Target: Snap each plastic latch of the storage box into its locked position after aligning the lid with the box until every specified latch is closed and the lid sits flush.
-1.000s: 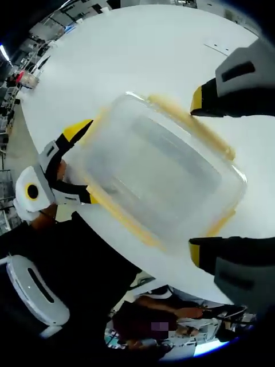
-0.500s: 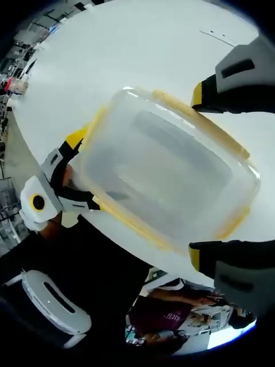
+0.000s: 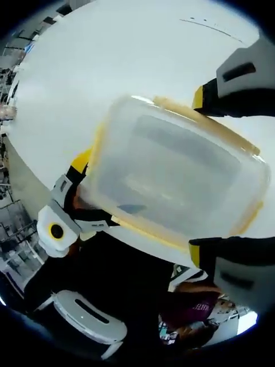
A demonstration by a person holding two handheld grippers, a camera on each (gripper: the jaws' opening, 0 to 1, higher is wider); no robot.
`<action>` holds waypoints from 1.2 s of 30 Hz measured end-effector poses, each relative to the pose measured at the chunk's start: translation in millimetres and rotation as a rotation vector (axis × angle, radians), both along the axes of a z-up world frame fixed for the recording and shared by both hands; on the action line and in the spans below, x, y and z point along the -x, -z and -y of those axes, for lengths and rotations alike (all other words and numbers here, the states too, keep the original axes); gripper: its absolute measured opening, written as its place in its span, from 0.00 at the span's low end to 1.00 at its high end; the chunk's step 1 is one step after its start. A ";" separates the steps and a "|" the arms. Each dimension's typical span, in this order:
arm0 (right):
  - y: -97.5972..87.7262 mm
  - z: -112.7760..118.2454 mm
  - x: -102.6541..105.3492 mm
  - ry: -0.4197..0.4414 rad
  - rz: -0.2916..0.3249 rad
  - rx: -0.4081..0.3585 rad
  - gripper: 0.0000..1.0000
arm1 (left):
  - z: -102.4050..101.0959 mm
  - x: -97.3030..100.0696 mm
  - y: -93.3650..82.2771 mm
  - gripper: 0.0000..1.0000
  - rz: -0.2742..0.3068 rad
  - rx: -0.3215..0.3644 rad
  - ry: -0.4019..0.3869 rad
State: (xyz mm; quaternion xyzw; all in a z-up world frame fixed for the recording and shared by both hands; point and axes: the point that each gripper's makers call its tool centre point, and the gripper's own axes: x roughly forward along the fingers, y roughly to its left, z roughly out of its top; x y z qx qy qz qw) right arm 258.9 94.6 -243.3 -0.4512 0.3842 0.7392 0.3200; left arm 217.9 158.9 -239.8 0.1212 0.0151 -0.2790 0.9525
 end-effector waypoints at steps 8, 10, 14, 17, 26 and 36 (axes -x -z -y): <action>1.3 -0.8 1.9 -0.026 0.033 0.044 0.86 | -1.4 -1.9 2.5 0.61 -0.023 -0.011 0.003; 1.5 -0.6 2.0 -0.030 0.035 0.047 0.86 | -1.4 -1.9 2.2 0.60 -0.025 -0.014 -0.001; 3.9 1.3 1.9 -0.049 0.054 0.090 0.86 | -14.1 -7.6 17.2 0.56 -0.112 -0.030 -0.067; 6.3 0.1 2.3 -0.052 0.065 0.110 0.86 | -4.5 -17.4 9.9 0.58 -0.054 -0.024 -0.019; 4.2 0.6 -0.5 -0.055 0.047 0.098 0.84 | -3.6 -3.7 -4.5 0.60 -0.009 -0.013 -0.005; 1.0 0.1 -6.8 -0.094 0.059 0.167 0.75 | -4.6 -7.2 1.5 0.62 -0.056 0.018 0.012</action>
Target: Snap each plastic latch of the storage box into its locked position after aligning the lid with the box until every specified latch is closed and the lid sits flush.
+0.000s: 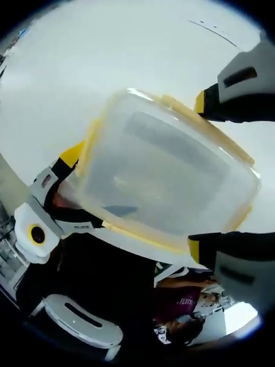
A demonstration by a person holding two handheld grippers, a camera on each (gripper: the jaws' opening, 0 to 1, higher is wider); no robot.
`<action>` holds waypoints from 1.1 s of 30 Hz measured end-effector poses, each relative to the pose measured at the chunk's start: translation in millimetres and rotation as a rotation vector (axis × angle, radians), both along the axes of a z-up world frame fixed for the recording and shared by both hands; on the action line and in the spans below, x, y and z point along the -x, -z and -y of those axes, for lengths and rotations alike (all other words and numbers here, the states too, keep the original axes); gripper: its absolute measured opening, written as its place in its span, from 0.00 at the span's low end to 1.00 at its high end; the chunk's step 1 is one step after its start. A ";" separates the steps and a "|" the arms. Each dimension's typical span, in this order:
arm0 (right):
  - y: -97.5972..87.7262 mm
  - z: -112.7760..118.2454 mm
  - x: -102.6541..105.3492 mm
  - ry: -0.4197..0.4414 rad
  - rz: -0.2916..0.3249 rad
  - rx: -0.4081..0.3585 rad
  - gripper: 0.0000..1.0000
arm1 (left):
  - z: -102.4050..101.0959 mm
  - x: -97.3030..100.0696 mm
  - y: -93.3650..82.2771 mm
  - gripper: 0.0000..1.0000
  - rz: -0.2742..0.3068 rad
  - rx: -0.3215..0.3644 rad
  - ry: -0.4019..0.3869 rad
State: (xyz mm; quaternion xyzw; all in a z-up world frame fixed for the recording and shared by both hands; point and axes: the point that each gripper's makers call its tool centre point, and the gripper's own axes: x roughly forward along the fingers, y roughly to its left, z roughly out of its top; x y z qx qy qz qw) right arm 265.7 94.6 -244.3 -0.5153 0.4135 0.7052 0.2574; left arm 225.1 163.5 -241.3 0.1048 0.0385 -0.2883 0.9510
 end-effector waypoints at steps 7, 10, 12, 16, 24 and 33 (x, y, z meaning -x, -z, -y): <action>-1.7 0.2 -1.5 0.000 -0.027 -0.006 0.71 | -2.6 -4.1 0.8 0.63 -0.005 0.007 0.004; -2.0 -0.8 -1.6 0.006 -0.045 -0.022 0.69 | -1.7 -3.7 0.3 0.63 -0.003 0.008 0.006; -2.2 -2.4 -3.0 0.007 -0.063 -0.021 0.68 | -0.8 -4.1 -0.4 0.64 0.001 0.012 0.016; -2.1 -2.4 -2.1 0.000 -0.067 -0.013 0.67 | 0.5 -4.2 -0.3 0.63 0.001 0.015 0.022; -0.9 -1.9 -1.7 0.004 -0.078 0.025 0.65 | 5.2 -3.2 4.9 0.61 -0.042 0.049 0.053; -2.1 0.0 -2.1 0.078 -0.128 -0.008 0.71 | 6.6 -1.7 5.0 0.64 -0.025 0.047 0.059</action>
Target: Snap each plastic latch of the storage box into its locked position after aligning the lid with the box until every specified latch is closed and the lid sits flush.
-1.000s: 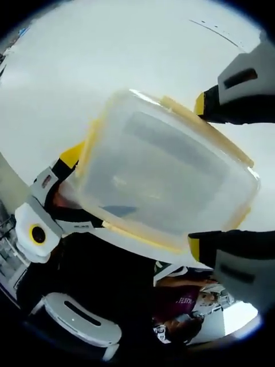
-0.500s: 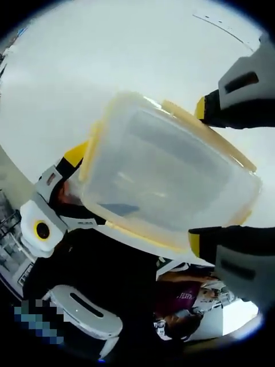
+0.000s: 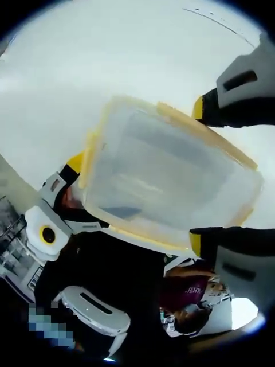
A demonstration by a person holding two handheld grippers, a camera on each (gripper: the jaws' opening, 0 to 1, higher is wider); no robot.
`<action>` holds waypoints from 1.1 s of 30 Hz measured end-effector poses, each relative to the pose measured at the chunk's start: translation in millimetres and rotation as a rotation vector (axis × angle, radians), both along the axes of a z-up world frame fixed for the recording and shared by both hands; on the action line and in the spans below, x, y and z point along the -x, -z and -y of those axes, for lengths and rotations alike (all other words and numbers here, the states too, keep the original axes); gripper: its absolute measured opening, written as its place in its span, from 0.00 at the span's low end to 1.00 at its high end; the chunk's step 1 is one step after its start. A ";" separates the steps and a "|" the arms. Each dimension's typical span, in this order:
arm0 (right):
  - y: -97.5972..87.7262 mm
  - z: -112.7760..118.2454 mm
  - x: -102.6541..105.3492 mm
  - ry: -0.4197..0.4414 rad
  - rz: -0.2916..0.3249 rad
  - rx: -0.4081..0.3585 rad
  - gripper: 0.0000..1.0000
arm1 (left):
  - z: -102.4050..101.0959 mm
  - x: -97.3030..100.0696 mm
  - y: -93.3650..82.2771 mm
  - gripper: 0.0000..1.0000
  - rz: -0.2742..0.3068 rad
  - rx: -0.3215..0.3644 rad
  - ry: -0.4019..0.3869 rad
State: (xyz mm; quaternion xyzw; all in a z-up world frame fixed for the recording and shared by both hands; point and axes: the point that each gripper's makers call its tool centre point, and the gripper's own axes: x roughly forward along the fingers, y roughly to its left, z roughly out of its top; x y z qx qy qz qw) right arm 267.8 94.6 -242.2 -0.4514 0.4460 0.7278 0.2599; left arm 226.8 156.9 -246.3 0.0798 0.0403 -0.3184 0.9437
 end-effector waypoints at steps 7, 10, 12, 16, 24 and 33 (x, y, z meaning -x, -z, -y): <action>-4.2 5.6 -0.1 0.122 -0.002 -0.053 0.71 | 3.2 1.0 -2.5 0.64 0.010 0.001 0.002; -7.0 11.2 -2.3 0.144 0.026 -0.059 0.68 | 4.0 1.3 -2.8 0.64 0.012 0.001 0.007; -8.8 13.5 -2.9 0.149 0.047 -0.063 0.67 | 4.3 1.2 -2.9 0.64 0.014 0.001 0.008; -10.4 16.0 -3.6 0.180 0.089 -0.062 0.65 | 5.2 1.5 -3.3 0.64 0.015 0.000 0.011; -9.7 16.2 -3.9 0.226 0.122 -0.014 0.64 | 4.8 0.8 -3.2 0.64 0.014 -0.001 0.010; -10.8 13.5 -9.5 0.247 0.091 -0.032 0.57 | 3.3 -2.3 -4.2 0.63 0.005 -0.002 0.008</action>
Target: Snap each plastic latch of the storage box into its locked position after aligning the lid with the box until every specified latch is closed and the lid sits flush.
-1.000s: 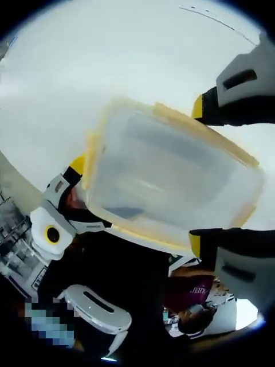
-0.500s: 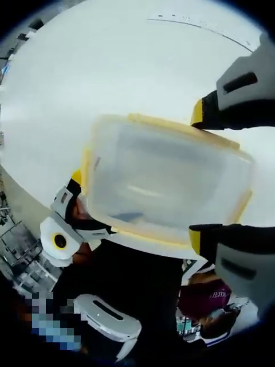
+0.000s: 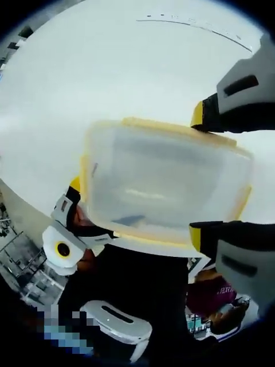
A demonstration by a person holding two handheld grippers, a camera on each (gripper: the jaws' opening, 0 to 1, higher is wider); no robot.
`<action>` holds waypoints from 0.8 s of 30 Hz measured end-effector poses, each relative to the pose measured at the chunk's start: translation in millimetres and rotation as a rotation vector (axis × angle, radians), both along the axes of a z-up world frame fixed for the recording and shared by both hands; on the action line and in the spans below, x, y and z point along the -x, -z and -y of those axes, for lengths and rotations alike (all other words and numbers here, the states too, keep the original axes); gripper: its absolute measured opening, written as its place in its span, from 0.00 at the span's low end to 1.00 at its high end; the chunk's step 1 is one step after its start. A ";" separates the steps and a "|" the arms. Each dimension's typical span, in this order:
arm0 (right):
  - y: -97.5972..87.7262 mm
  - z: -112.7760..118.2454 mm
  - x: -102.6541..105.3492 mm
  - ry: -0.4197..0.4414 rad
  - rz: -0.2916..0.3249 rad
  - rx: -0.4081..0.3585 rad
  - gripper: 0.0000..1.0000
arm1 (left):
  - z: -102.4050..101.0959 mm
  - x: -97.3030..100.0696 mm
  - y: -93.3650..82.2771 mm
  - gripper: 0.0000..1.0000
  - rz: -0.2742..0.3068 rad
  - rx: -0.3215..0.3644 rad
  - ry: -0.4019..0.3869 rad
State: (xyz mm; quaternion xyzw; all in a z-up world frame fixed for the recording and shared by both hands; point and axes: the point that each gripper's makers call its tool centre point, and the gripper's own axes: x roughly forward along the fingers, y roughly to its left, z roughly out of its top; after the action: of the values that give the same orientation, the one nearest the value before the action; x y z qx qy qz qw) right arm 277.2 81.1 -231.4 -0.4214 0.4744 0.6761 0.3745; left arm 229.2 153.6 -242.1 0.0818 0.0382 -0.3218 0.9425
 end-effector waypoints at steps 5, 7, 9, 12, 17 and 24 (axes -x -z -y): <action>0.4 -1.9 0.1 -0.037 0.001 0.052 0.53 | -1.2 -0.1 0.6 0.62 -0.007 -0.002 -0.004; 1.4 -2.3 0.0 -0.044 -0.003 0.062 0.52 | -1.4 -0.2 0.8 0.62 -0.007 -0.001 -0.003; 2.3 -2.2 -0.3 -0.048 -0.007 0.075 0.52 | -1.2 -0.3 0.9 0.62 -0.010 0.002 -0.001; 3.2 -1.5 -0.4 -0.053 -0.015 0.090 0.51 | -0.6 0.0 0.9 0.61 -0.015 0.006 0.001; 3.8 -0.1 0.0 -0.056 -0.039 0.093 0.49 | 0.2 0.4 0.9 0.61 -0.022 0.013 0.002; 5.7 0.1 -3.3 -0.072 -0.065 0.119 0.46 | 1.2 1.2 0.9 0.61 -0.027 0.019 0.008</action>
State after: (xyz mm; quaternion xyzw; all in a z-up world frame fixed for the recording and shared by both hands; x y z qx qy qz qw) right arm 280.5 81.0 -237.1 -0.4375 0.5102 0.6732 0.3086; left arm 228.0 152.4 -243.0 0.0684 0.0477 -0.3270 0.9413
